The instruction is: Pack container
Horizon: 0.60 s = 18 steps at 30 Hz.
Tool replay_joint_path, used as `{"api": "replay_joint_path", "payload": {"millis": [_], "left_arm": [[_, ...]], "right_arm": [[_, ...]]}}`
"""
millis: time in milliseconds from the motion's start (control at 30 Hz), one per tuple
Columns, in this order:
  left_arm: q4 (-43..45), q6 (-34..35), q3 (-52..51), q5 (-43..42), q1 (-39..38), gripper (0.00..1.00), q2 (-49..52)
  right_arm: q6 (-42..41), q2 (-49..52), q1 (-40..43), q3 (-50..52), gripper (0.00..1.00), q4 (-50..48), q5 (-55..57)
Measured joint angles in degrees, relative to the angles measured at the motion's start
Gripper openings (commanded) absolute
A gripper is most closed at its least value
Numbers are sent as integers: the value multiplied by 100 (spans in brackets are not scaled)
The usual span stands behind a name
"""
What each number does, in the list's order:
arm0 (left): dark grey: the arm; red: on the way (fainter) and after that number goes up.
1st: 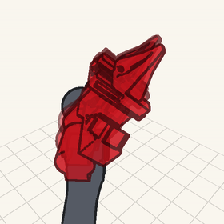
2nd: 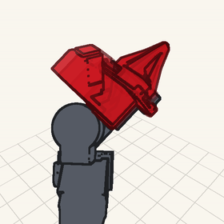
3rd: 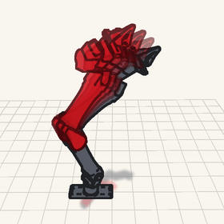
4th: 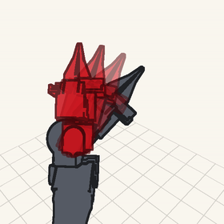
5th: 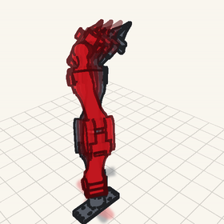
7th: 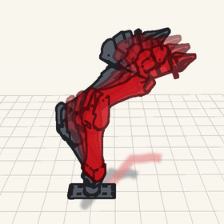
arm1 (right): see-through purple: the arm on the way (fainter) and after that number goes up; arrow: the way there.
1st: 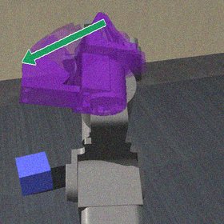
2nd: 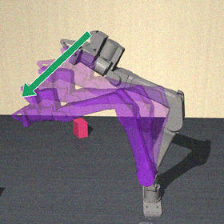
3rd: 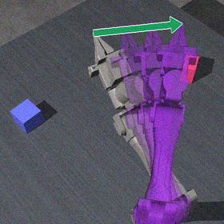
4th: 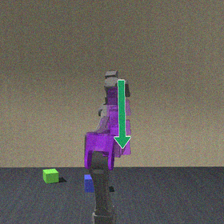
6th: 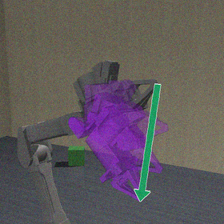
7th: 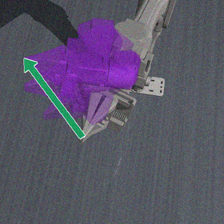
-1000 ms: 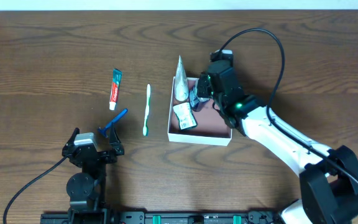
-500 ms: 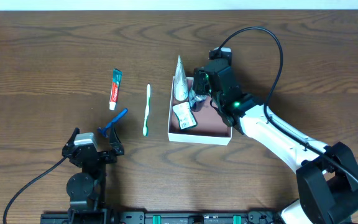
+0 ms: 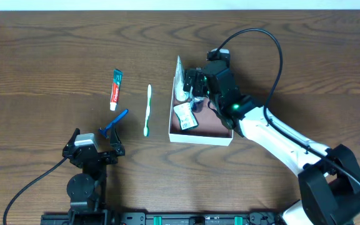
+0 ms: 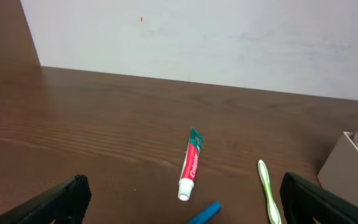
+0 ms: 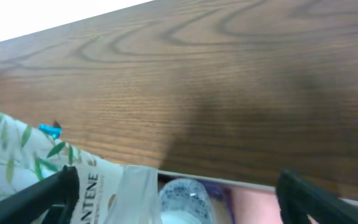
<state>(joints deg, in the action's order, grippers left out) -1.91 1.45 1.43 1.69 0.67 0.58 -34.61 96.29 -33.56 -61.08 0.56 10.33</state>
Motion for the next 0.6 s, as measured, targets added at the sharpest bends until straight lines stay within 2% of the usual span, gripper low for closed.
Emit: {"api": "replay_joint_path", "payload": {"millis": [133, 333, 467, 600], "left_arm": [[0, 0, 0, 0, 0, 98, 0], [0, 0, 0, 0, 0, 98, 0], [0, 0, 0, 0, 0, 98, 0], [-2, 0, 0, 0, 0, 98, 0]], "right_arm": [[-11, -455, -7, 0, 99, 238, 11], [63, -1759, 120, -52, 99, 629, 254], [151, -2533, 542, -146, 99, 1147, 640], [197, -2859, 1329, -160, 99, 1646, 994]]}}
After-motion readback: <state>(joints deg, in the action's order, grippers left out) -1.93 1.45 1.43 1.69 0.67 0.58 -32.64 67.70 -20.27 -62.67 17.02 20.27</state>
